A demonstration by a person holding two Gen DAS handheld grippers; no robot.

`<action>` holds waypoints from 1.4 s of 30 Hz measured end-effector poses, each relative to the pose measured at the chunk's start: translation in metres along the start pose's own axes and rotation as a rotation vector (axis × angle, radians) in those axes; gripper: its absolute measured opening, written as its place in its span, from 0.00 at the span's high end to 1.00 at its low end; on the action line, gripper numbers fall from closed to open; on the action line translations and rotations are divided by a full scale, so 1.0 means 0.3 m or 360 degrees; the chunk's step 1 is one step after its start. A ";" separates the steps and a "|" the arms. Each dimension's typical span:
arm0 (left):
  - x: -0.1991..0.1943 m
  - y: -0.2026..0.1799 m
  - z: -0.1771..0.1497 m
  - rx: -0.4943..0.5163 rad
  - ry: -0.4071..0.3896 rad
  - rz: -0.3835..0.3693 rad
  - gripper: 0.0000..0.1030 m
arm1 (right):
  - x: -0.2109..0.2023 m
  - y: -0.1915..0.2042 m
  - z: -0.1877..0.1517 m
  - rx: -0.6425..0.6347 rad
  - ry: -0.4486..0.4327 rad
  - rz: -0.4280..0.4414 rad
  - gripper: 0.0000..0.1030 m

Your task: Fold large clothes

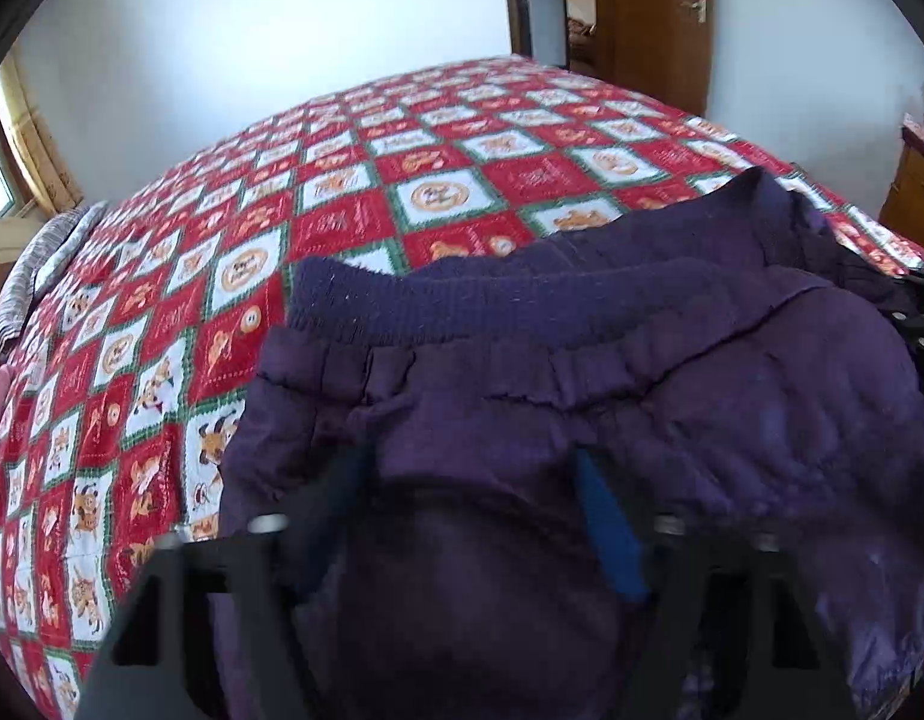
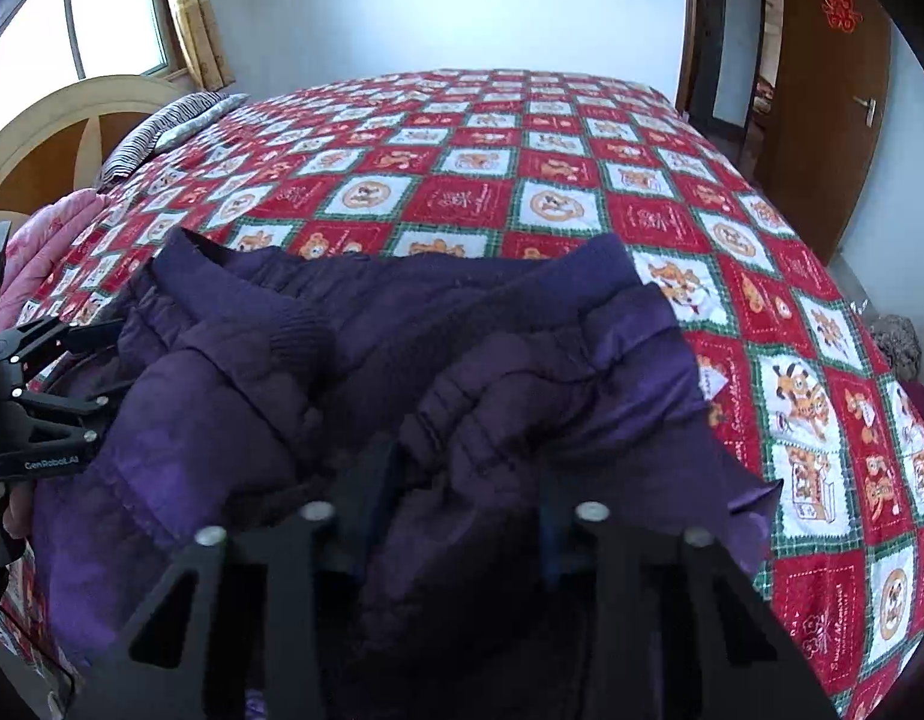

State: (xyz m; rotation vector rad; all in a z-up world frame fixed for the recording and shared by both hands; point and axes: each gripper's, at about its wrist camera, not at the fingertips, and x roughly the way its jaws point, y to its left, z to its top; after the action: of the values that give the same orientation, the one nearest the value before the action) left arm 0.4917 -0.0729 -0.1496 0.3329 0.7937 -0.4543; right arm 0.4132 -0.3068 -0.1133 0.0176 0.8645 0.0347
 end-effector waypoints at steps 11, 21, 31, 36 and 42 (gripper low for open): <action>-0.146 0.095 0.101 -0.0175 -0.0404 0.0126 0.86 | -0.129 0.009 0.145 0.0157 -0.0404 -0.0097 0.78; 0.159 0.145 0.131 -0.0277 -0.0058 0.0440 0.18 | 0.201 -0.104 0.160 0.0386 -0.0192 -0.0210 0.37; 0.219 0.182 0.118 -0.0370 0.0066 0.0417 0.04 | 0.260 -0.079 0.167 0.0289 -0.0123 -0.0380 0.34; 0.234 0.176 0.122 -0.0347 0.0087 0.0474 0.01 | 0.274 -0.068 0.171 0.0262 -0.0099 -0.0427 0.32; 0.239 0.178 0.122 -0.0352 0.0091 0.0474 0.01 | 0.273 -0.071 0.170 0.0271 -0.0109 -0.0423 0.31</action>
State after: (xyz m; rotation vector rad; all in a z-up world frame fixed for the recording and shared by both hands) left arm 0.5850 -0.0626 -0.1727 0.2531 0.8261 -0.0763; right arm 0.5057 -0.3252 -0.1430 0.0631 0.7935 -0.2874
